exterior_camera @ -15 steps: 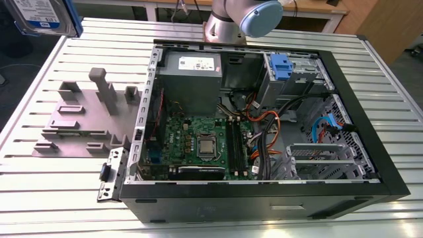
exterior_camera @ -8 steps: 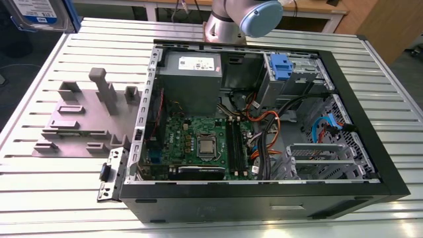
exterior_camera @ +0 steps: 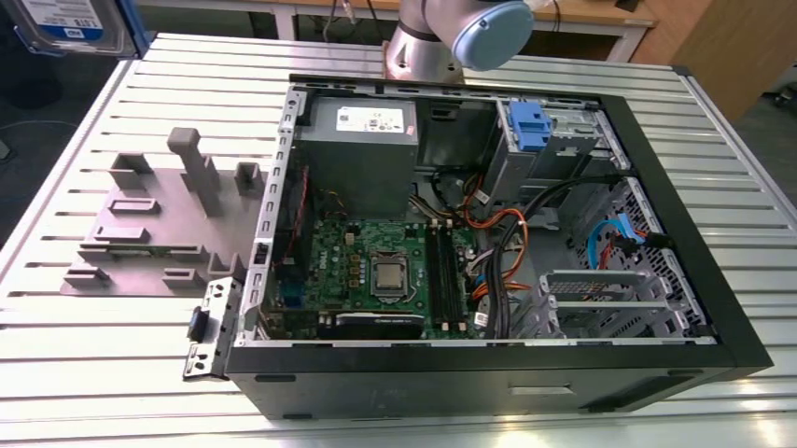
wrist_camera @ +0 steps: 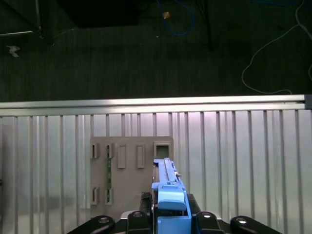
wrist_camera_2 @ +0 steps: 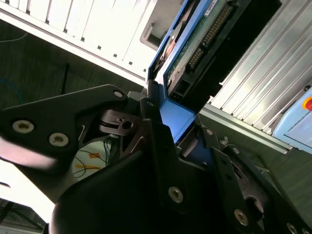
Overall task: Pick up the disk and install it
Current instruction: 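Pick up the disk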
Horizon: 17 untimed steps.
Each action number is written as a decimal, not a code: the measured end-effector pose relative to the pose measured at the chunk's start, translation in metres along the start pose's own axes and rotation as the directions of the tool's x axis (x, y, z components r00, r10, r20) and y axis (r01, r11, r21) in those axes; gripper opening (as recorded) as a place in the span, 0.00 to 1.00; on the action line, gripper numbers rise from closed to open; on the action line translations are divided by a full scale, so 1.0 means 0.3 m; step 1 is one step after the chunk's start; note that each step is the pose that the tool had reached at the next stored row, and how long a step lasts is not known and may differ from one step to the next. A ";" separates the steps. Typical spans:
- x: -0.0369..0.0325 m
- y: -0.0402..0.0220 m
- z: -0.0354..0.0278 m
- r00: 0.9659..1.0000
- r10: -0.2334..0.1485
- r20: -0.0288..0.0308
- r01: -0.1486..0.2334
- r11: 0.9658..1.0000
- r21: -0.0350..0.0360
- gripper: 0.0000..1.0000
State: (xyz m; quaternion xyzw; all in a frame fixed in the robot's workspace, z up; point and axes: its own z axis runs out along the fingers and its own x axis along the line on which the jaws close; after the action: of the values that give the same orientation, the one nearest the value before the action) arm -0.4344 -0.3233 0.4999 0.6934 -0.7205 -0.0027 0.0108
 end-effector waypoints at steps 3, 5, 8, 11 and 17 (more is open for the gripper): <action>0.022 -0.001 0.000 1.000 0.000 0.000 0.000 1.000 0.000 0.37; 0.032 -0.001 0.000 1.000 0.000 0.000 0.000 1.000 0.000 0.37; 0.039 -0.002 0.000 1.000 0.000 0.000 0.000 1.000 0.000 0.37; 0.053 -0.002 0.001 1.000 0.000 0.002 0.000 1.000 0.000 0.37; 0.075 -0.003 0.001 1.000 0.000 0.002 0.000 1.000 0.000 0.37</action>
State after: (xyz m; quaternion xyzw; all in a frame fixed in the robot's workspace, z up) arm -0.4344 -0.3458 0.4999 0.6934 -0.7205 -0.0034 0.0102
